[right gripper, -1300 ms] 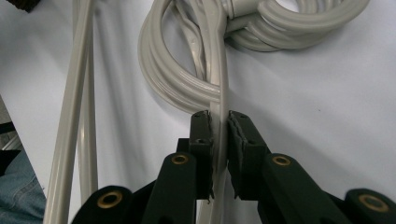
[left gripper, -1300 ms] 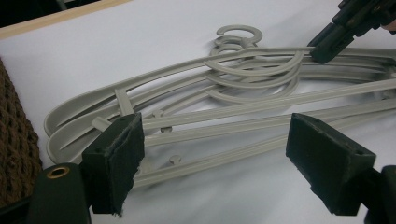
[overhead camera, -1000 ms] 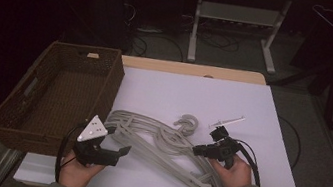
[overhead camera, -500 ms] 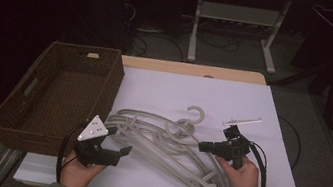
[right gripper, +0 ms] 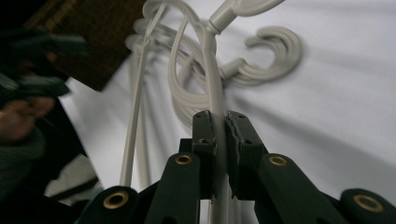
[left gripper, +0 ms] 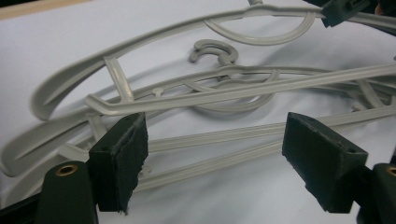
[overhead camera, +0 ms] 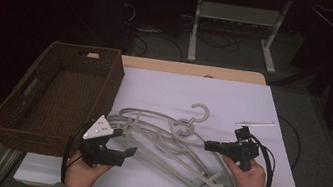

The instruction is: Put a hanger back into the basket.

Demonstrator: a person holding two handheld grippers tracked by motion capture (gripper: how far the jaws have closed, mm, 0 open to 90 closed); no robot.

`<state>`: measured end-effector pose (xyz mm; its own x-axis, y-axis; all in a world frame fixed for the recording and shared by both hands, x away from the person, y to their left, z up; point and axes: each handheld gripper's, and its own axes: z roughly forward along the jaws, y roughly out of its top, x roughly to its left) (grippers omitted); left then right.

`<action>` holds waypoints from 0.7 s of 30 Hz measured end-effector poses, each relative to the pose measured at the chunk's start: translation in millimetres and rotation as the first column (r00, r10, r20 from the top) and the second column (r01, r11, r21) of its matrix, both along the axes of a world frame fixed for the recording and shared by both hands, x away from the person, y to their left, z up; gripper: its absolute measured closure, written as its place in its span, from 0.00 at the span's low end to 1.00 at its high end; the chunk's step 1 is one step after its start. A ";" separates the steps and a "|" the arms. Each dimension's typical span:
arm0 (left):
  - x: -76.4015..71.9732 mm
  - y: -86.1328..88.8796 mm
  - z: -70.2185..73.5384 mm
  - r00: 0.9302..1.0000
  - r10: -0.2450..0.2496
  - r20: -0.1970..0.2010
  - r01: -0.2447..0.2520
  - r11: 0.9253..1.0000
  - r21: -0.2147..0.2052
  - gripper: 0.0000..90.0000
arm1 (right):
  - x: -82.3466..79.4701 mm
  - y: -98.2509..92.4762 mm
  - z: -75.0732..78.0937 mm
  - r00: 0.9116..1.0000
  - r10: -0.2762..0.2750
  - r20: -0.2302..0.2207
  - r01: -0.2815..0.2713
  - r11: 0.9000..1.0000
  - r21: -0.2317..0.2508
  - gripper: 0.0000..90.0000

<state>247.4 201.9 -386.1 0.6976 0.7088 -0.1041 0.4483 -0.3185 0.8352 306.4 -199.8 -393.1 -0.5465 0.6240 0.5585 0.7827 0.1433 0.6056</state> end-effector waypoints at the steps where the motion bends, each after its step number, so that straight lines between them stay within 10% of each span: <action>1: 0.6 -1.5 0.3 1.000 -0.004 -0.016 0.004 1.000 -0.015 0.25 | -1.1 -0.7 1.7 1.000 -0.006 0.000 0.006 1.000 0.010 0.91; 13: 10.3 -20.8 -1.5 0.994 -0.049 -0.102 0.044 0.998 -0.052 0.30 | -0.8 -2.4 3.7 0.999 -0.035 0.018 0.034 0.999 0.037 0.91; 21: 26.5 -39.4 -2.6 0.977 -0.079 -0.199 0.059 0.992 -0.108 0.37 | -2.8 -8.4 7.9 0.997 -0.066 0.037 0.064 0.995 0.072 0.91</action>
<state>273.9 162.5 -388.7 0.7015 0.6383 -0.3169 0.5913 -0.2731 0.7588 303.7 -208.2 -385.1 -0.5285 0.6187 0.5812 0.7642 0.0487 0.6431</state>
